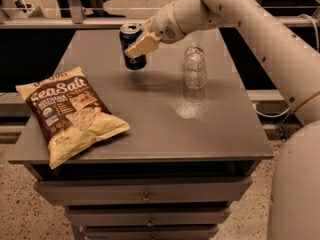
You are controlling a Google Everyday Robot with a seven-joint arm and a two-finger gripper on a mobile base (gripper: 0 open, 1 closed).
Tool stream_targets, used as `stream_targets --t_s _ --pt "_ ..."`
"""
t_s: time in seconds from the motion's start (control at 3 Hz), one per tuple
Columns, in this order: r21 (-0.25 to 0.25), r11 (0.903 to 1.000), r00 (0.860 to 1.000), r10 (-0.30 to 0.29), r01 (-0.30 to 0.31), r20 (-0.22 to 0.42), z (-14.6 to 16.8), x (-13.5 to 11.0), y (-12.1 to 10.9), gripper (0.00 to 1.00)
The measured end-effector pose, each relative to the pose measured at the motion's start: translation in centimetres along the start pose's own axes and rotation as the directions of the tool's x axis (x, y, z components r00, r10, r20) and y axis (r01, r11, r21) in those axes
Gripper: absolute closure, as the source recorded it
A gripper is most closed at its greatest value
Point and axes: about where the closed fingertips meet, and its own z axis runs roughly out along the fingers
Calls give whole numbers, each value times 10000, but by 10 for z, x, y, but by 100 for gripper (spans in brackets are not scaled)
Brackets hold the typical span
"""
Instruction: Move pepsi can near brown chip bag
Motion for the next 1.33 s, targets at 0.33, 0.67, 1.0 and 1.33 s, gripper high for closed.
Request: stream_targets --t_s 0.33,0.67,1.0,1.33 --pt "-708 9971 9996 -262 265 53 -1 2 36 100" --pt "-1482 9876 9981 -474 527 387 5 -5 67 100" --pt "-2191 9724 9949 -652 808 776 14 -14 96 100" --pt "-2753 9555 9920 -820 1057 963 29 -16 118 92"
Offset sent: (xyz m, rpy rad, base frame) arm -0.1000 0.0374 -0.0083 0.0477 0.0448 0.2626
